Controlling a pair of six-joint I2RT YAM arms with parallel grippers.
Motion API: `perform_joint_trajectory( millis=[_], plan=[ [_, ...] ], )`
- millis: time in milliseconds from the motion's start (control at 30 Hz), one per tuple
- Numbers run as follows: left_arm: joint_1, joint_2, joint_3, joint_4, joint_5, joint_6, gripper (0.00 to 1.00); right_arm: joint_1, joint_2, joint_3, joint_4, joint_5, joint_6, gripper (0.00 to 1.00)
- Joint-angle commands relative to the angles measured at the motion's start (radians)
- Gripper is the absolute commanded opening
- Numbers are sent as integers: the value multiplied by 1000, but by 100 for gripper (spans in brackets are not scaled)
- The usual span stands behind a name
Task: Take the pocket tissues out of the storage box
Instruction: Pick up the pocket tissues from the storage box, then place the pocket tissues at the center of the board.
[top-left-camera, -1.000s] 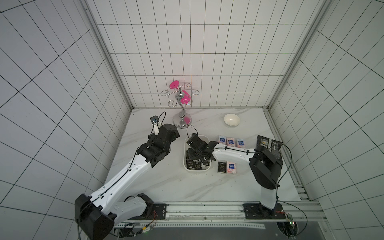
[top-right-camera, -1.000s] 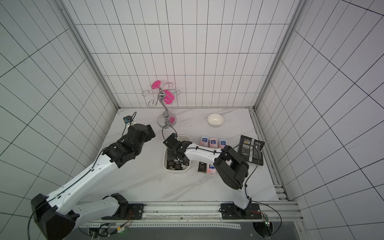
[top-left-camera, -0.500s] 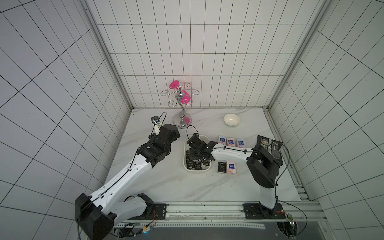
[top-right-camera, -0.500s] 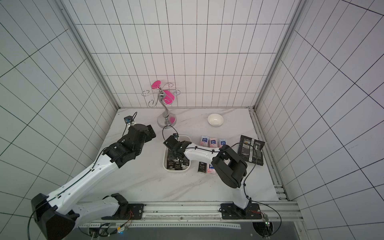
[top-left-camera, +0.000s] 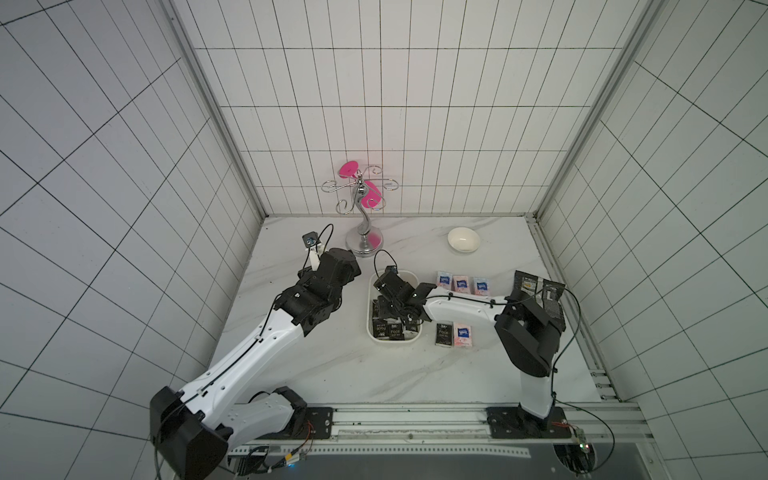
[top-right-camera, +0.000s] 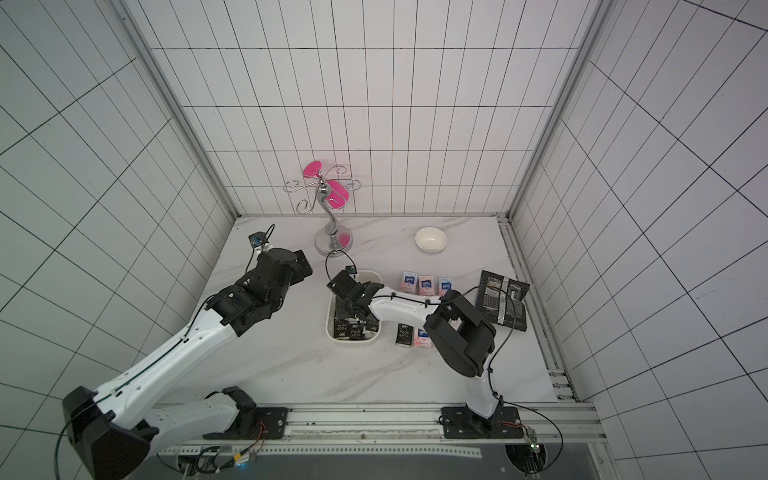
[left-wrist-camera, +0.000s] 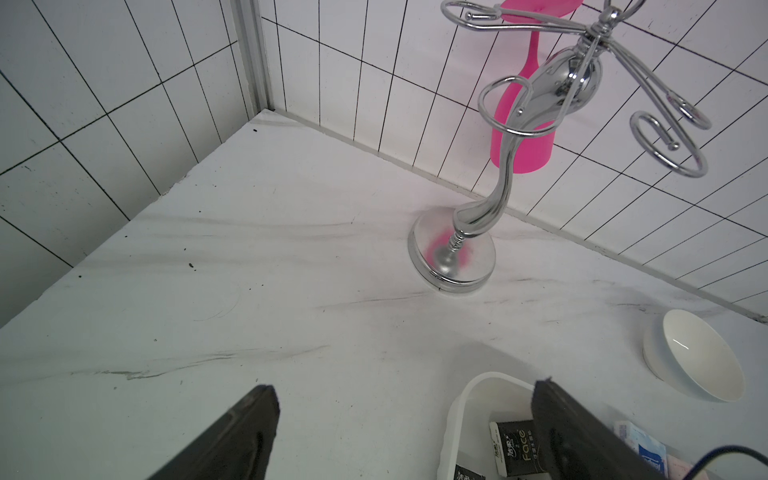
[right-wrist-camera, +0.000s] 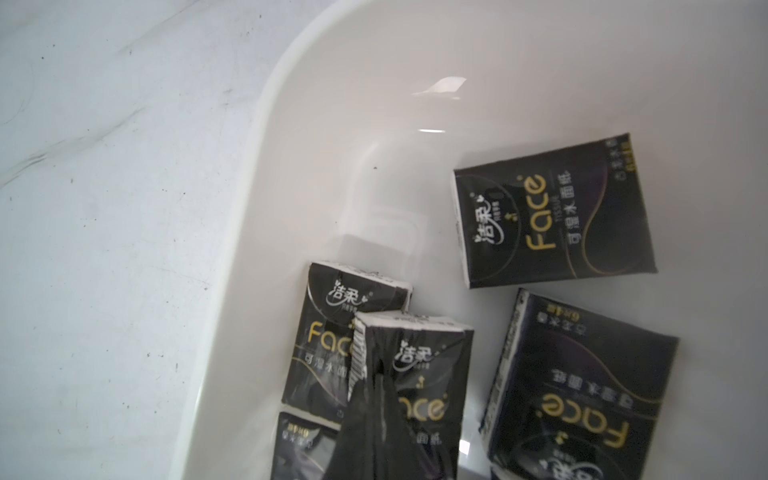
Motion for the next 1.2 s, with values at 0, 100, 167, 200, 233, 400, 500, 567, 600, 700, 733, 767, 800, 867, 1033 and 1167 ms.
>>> perform_joint_trajectory(
  millis=[0, 100, 167, 200, 233, 400, 500, 567, 600, 700, 733, 767, 800, 867, 1033, 1167],
  plan=[
    [-7, 4, 4, 14, 3, -5, 98, 2, -67, -32, 19, -8, -19, 0],
    [-10, 10, 4, 20, 2, -2, 99, 2, -115, -51, 24, -2, -23, 0],
    [-10, 16, 5, 21, 2, -1, 98, 2, -150, -65, 26, 12, -31, 0],
    [-10, 19, 9, 22, 2, 0, 98, 0, -167, -73, 25, 19, -37, 0],
    [-10, 22, 12, 22, 3, 1, 98, -1, -183, -80, 20, 23, -42, 0],
    [-11, 31, 22, 25, 4, 5, 98, -31, -268, -131, 11, 24, -55, 0],
    [-10, 36, 33, 27, 6, 14, 98, -55, -324, -156, -9, 33, -59, 0],
    [-11, 41, 40, 24, 4, 17, 98, -71, -372, -180, -24, 40, -64, 0],
    [-11, 42, 45, 24, 4, 19, 98, -80, -398, -196, -34, 47, -68, 0],
    [-11, 40, 50, 22, 0, 27, 98, -118, -495, -268, -58, 52, -68, 0],
    [-12, 41, 52, 22, -4, 31, 98, -132, -532, -299, -65, 51, -65, 0],
    [-13, 39, 53, 22, -9, 33, 98, -146, -563, -330, -73, 51, -63, 0],
    [-12, 38, 51, 23, -15, 35, 98, -163, -600, -363, -85, 53, -56, 0],
    [-13, 38, 50, 25, -18, 36, 98, -193, -667, -415, -121, 57, -47, 0],
    [-14, 37, 43, 30, -16, 31, 98, -242, -833, -512, -281, 105, -51, 0],
    [-16, 26, 35, 32, -14, 19, 98, -297, -929, -569, -394, 119, -52, 0]
  ],
)
